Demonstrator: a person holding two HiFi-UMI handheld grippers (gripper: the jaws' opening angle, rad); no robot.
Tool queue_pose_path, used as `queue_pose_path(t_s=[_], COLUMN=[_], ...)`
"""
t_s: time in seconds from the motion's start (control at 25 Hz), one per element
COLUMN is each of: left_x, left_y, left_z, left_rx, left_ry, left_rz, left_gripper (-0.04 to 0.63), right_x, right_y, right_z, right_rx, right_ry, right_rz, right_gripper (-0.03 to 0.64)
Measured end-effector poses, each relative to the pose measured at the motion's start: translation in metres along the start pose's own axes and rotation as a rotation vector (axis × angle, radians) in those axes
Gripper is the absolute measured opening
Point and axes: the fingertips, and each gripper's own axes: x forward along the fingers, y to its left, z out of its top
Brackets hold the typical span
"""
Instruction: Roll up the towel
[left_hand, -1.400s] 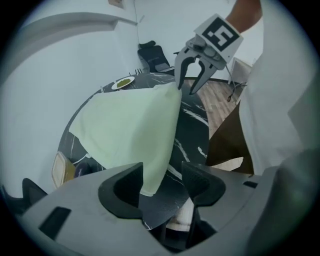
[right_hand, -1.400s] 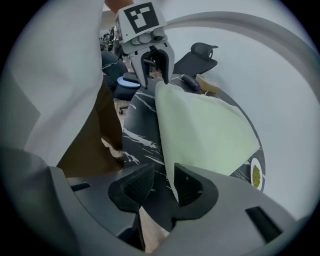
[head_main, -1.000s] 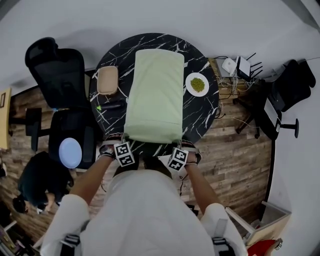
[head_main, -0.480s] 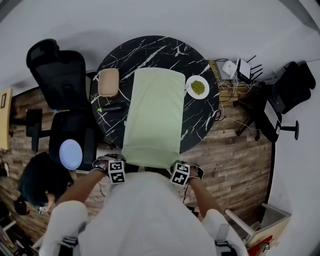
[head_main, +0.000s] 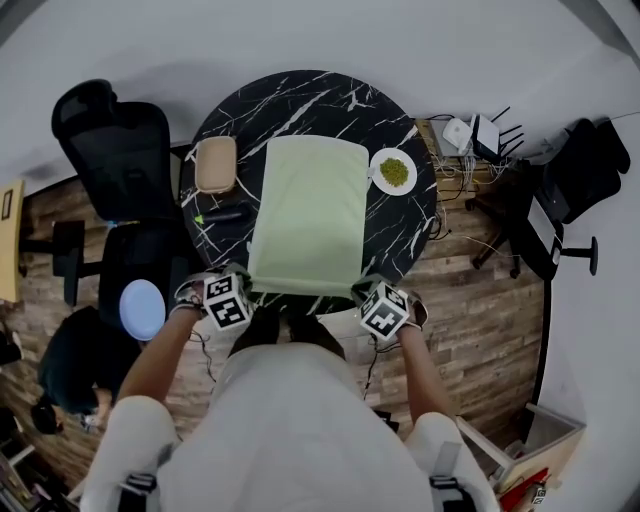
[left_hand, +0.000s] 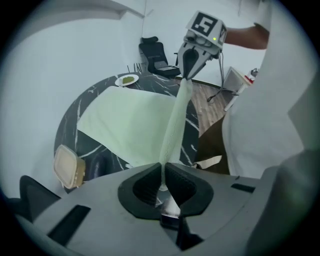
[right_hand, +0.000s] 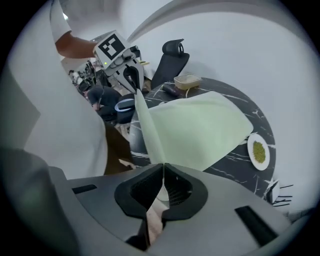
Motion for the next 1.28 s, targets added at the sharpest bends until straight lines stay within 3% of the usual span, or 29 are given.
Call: queue_pose_path(t_s=[0.16,0.2,0.24,0.32,0.44,0.64,0.72,0.88,0.96,1.08,1.16,1.28], left_x=[0.013,0.016,0.019,0.02,0.026,0.052,0.062,0.079,0.083,0.083,0.083,0.081], left_y=[0.054,0.066,0.074,0.078,0.054,-0.007,-0.013,-0.004,0.0,0.003,-0.001,-0.007], left_z=[0.024,0.029,0.032,0.033,0.027,0.014,0.013,-0.003,-0.014,-0.022,-0.024,-0.025], left_rx=[0.023,0.015,0.001,-0.026,-0.005,0.155,0.181,0.163,0.154,0.15,0.153,0.156], left_ry=[-0.015,-0.025,-0.034,-0.05,-0.051,0.022,0.039,0.101,0.13,0.138,0.134,0.128], left_rz=[0.169,0.215,0.253,0.295,0.262,0.158,0.16,0.171,0.184,0.22,0.216,0.196], left_gripper=[0.024,0.102,0.228,0.267,0.273,0.273,0.273,0.267,0.208,0.048,0.023,0.017], right_x=[0.016,0.018,0.017,0.016,0.029,0.072,0.084,0.096,0.098,0.101,0.1,0.096], right_y=[-0.056,-0.07,-0.08,-0.083,-0.047,0.023,0.028,0.017,0.011,0.007,0.006,0.008], right_z=[0.015,0.018,0.021,0.027,0.027,0.003,-0.006,-0.021,-0.027,-0.034,-0.035,-0.035], right_rx=[-0.022,-0.014,-0.007,-0.01,-0.08,-0.231,-0.247,-0.258,-0.251,-0.247,-0.254,-0.244], right_ry=[0.006,-0.007,-0.026,-0.075,-0.098,-0.011,0.02,0.085,0.11,0.132,0.135,0.13], right_rz=[-0.181,-0.252,-0.319,-0.398,-0.36,-0.21,-0.196,-0.22,-0.227,-0.229,-0.231,-0.208], right_gripper=[0.004,0.025,0.082,0.137,0.137,0.14,0.14,0.143,0.143,0.111,0.02,0.01])
